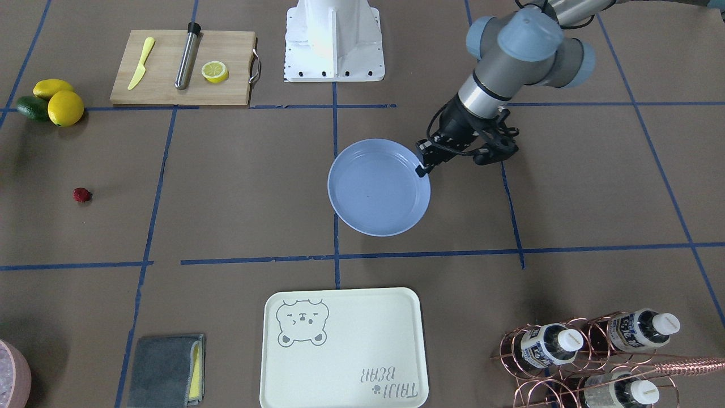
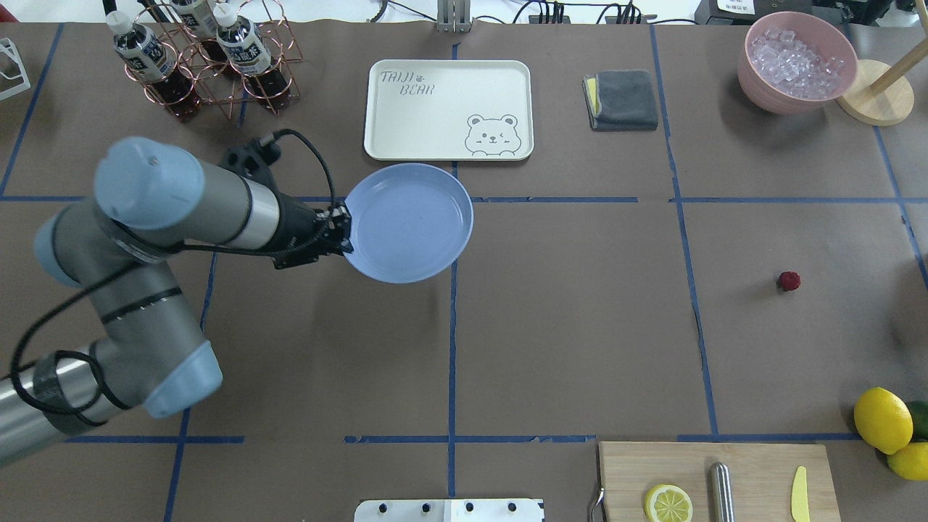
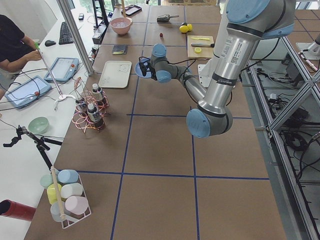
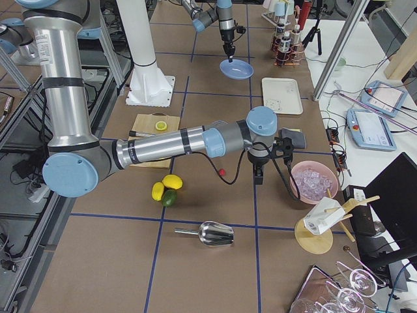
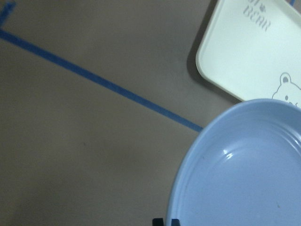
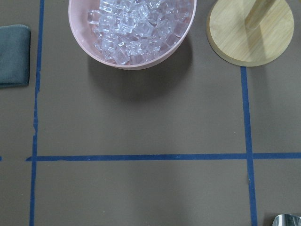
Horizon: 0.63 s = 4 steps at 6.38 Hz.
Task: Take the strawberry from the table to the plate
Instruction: 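Drag the light blue plate with the left gripper toward the table center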
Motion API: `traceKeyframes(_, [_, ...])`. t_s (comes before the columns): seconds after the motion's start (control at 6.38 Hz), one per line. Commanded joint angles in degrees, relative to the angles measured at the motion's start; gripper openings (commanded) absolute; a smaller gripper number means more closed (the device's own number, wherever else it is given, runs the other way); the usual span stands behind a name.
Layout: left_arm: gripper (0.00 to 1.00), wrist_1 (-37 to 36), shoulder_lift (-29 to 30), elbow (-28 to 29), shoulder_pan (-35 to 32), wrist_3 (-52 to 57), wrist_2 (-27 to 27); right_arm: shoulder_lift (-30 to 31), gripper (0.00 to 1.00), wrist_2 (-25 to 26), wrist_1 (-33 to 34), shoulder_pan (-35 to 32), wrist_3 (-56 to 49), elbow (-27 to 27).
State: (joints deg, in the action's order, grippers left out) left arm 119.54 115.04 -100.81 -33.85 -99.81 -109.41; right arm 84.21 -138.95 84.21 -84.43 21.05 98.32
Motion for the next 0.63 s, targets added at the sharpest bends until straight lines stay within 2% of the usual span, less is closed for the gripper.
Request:
traceKeyframes(0.0, [0.0,0.25,2.03,4.47,7.55,-1.79,6.13,0.42,1.0,-0.18,-0.9,1.02,2.06,1.61])
traceKeyframes(0.31, [0.0,0.16,3.26,5.28,8.89,-1.79,6.14,0.43,1.0,-0.1,-0.98,2.07,4.43,2.58])
traceKeyframes(0.47, [0.21,0.08,3.26,5.01,8.8,-1.27,6.14,0.43,1.0,-0.1,-0.98,2.08,4.44,2.67])
